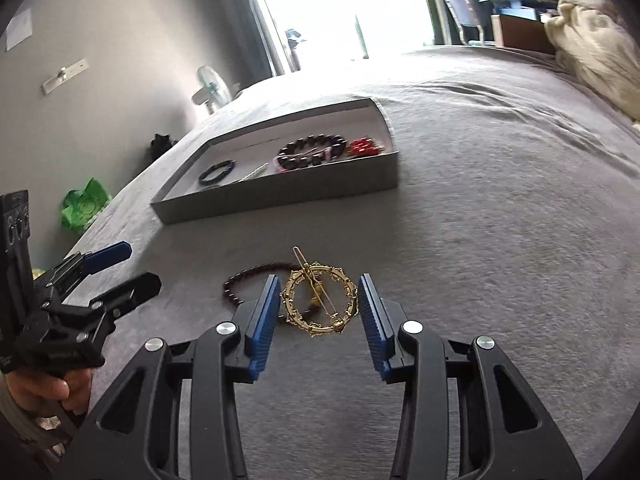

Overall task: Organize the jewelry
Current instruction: 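Close left tool on dark bead bracelet while right tool grips gold wreath hairpin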

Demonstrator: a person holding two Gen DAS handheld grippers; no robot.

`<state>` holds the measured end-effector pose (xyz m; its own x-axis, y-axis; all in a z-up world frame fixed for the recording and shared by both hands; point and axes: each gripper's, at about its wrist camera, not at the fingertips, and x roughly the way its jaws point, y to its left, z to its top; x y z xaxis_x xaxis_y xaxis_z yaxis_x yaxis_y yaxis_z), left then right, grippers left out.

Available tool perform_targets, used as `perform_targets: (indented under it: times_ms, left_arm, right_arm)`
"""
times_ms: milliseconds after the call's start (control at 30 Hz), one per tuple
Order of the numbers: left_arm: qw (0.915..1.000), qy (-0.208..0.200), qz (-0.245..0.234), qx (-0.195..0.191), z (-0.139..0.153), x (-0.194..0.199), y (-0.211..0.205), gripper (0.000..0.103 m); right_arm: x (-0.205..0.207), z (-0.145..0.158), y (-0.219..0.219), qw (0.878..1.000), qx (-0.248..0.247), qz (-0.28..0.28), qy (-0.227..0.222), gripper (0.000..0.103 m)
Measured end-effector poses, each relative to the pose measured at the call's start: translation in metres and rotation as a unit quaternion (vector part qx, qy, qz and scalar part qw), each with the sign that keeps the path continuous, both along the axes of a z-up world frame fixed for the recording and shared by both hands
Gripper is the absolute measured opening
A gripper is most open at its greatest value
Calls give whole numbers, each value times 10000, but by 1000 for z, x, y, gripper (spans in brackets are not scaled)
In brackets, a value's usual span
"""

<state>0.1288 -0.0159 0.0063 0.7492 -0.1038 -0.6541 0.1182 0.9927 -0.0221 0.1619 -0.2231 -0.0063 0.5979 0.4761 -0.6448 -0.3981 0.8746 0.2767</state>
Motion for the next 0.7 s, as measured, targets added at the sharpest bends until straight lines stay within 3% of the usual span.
perform_targets:
  times_ms: [200, 400, 467, 600, 667, 700]
  left_arm:
    - [9986, 399, -345, -38, 0, 32, -24, 75]
    - [9922, 952, -751, 301, -19, 64, -54, 58]
    - [9901, 1090, -790, 405, -26, 69, -60, 44]
    - [9887, 1097, -852, 556, -30, 69, -67, 28]
    - [9889, 1043, -847, 630, -29, 67, -67, 6]
    - [9893, 1007, -845, 634, -28, 66, -67, 6]
  right_arm:
    - [4, -3, -10, 9997, 49, -253, 55, 40]
    - [5, -6, -16, 9992, 206, -316, 103, 40]
    - [7, -7, -18, 9991, 267, -318, 130, 40]
    - [8, -9, -17, 9989, 305, -292, 181, 40]
    - [8, -9, -16, 9990, 299, -277, 184, 40]
    - [8, -9, -16, 9990, 301, -275, 178, 40]
